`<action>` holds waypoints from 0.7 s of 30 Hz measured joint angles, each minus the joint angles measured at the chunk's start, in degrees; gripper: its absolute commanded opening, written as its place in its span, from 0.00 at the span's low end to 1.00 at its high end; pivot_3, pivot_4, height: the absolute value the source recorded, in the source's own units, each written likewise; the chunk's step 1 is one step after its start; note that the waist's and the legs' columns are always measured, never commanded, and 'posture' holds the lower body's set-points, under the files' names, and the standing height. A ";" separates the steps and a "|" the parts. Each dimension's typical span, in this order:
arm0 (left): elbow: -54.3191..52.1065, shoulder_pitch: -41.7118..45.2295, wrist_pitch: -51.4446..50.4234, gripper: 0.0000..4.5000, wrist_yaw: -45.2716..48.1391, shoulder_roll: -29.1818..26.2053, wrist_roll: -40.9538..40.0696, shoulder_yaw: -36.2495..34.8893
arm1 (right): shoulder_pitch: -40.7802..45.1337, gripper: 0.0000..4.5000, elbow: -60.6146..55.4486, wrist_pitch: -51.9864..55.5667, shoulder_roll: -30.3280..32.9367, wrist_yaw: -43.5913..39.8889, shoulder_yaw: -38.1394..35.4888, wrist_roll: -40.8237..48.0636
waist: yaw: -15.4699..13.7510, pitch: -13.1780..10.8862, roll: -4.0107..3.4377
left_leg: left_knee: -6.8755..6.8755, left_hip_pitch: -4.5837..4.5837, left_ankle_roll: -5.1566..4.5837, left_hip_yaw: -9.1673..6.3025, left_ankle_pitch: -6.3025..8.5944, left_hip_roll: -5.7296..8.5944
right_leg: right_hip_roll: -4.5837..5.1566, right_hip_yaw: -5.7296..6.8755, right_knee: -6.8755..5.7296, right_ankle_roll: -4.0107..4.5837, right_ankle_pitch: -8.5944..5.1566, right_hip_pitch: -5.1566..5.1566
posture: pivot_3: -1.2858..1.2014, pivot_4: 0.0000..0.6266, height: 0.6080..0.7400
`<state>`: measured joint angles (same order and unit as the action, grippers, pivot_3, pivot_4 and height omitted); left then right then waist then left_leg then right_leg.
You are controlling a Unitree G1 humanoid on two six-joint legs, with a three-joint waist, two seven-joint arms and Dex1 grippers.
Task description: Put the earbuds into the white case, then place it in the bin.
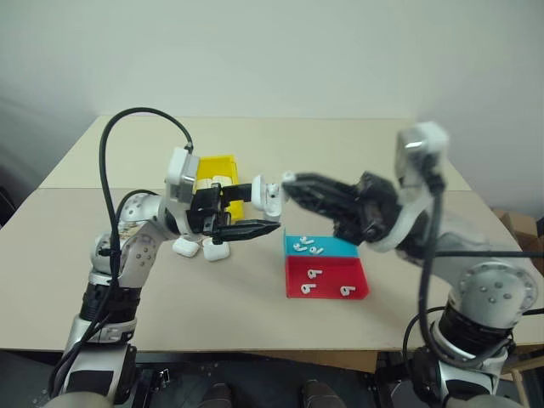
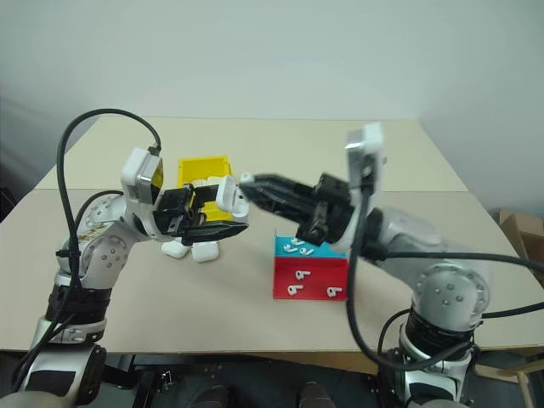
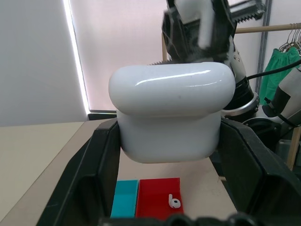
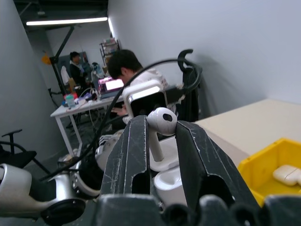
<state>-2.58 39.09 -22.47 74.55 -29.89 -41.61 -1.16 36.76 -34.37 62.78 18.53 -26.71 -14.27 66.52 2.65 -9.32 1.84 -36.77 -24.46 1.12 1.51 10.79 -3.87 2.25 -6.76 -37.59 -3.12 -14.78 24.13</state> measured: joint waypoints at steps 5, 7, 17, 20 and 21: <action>0.91 0.33 0.03 0.62 1.60 0.19 0.11 0.23 | -0.02 0.19 0.04 -2.46 1.14 3.11 3.89 -1.39 | 0.09 0.00 0.00 | 0.00 0.03 0.00 -0.02 0.00 -0.01 | -0.01 0.01 -0.03 0.00 0.00 0.00 | 0.52 0.24 1.00; 1.19 0.38 0.03 0.62 1.80 0.20 0.59 0.23 | -0.02 0.19 0.11 -3.10 1.85 3.38 5.29 -2.39 | 0.08 0.00 0.00 | 0.00 0.02 0.00 -0.01 0.00 -0.01 | -0.01 0.01 -0.01 0.00 0.00 -0.01 | 0.52 0.24 1.00; 1.35 0.39 0.02 0.62 2.36 0.19 1.50 0.26 | -1.43 0.36 -0.24 -6.27 6.06 1.59 8.05 -2.86 | 0.02 0.00 0.00 | 0.00 0.00 0.00 -0.02 0.00 -0.01 | -0.01 0.02 0.02 0.00 0.00 0.00 | 0.52 0.24 1.00; 1.38 0.38 0.02 0.62 2.12 0.18 2.05 0.20 | -1.62 0.60 -0.58 -7.41 7.37 1.07 9.03 -3.48 | 0.05 0.00 0.00 | 0.00 0.01 0.00 -0.02 0.00 -0.01 | -0.01 0.02 0.01 0.00 0.00 0.00 | 0.52 0.24 1.00; 1.45 0.38 0.02 0.62 1.91 0.18 2.15 0.20 | -1.61 0.66 -0.78 -7.55 7.78 0.94 9.27 -3.51 | 0.03 0.00 0.00 | 0.00 0.01 0.00 -0.02 0.00 -0.01 | 0.00 0.02 0.01 0.00 0.00 0.00 | 0.52 0.24 1.00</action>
<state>-1.13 39.47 -22.45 76.47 -29.71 -39.46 -0.96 35.15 -35.15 55.23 26.31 -25.76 -5.00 63.01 2.68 -9.32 1.84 -36.78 -24.45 1.12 1.49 10.79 -3.88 2.25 -6.74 -37.58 -3.12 -14.78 24.13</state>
